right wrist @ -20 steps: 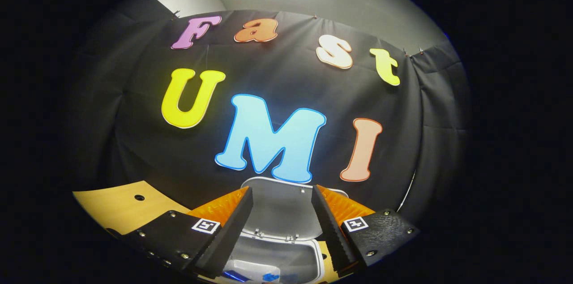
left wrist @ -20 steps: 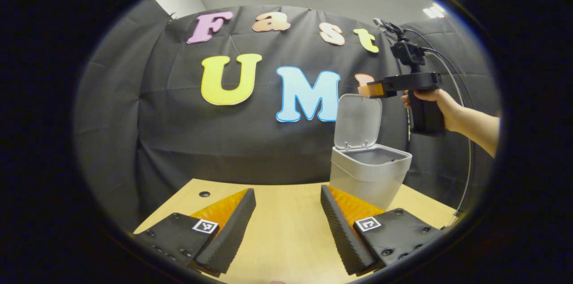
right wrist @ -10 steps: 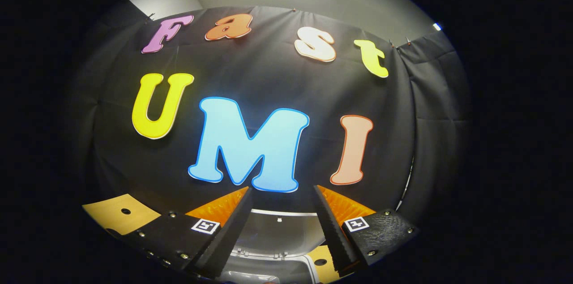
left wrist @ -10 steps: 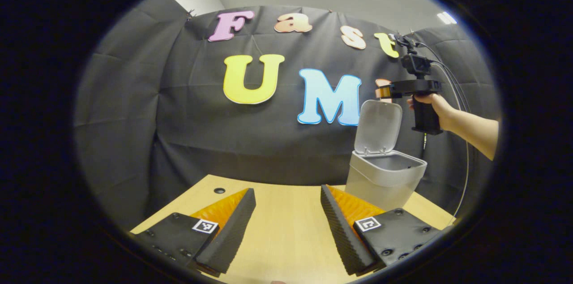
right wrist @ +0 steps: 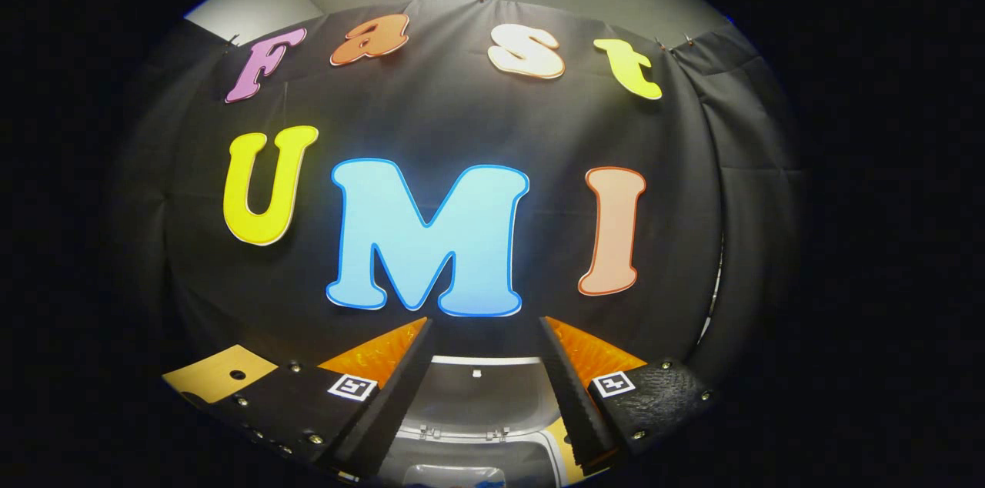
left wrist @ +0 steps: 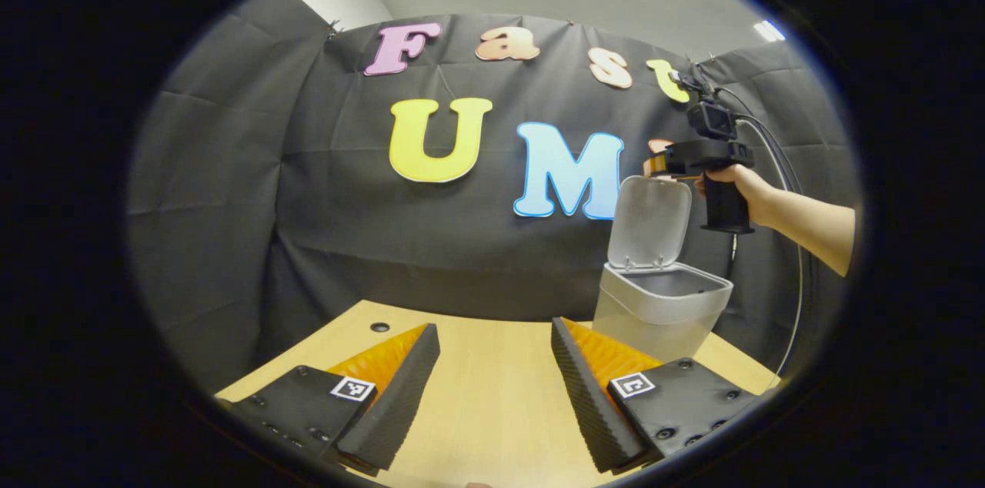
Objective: Press the lid of the desktop garbage bin to open it, pick up the crumpled paper on the desktop and throw it into the bin, then pick up the pop can on the desktop and drop it into the bin, and finally close the garbage bin lid.
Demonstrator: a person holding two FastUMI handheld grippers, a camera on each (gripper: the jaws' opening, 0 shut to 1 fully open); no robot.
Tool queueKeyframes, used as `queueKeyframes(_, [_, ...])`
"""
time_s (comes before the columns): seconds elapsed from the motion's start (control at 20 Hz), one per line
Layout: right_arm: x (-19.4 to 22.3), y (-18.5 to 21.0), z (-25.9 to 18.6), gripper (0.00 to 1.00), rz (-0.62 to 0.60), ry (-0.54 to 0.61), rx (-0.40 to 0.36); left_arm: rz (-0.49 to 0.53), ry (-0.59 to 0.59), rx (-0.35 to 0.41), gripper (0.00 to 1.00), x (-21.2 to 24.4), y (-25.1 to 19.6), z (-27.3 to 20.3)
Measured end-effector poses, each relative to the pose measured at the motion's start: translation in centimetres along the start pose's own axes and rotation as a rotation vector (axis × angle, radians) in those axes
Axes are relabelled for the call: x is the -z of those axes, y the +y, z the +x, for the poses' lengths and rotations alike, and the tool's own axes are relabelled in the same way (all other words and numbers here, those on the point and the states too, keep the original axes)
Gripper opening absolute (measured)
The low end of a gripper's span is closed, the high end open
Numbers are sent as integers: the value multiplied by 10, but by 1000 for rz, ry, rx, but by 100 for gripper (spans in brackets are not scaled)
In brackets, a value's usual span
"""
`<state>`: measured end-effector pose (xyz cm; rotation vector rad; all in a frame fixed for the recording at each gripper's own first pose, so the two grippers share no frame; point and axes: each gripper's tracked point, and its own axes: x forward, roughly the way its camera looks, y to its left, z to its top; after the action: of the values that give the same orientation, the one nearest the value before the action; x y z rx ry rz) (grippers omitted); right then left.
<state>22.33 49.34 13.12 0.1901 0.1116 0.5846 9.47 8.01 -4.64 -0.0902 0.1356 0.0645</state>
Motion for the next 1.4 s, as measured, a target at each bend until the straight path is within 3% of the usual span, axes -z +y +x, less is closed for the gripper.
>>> queueKeyframes(0.15, [5, -1, -11, 87, 70, 19, -28, 3, 7, -16, 95, 7, -8, -9])
queueKeyframes(0.55, [32, 0, -63, 87, 67, 53, -101, 11, -10, -17, 96, 5, -35, -40])
queueKeyframes(0.8, [120, 10, -90, 87, 59, 277, -170, 22, -9, -14, 96, 4, -43, -55])
queueKeyframes(0.9, [142, 14, -90, 87, 51, 269, -167, 35, -18, -17, 96, -1, -42, -60])
queueKeyframes(1.4, [160, 18, -87, 87, 31, 170, -136, 59, -6, -22, 96, 2, -36, -72])
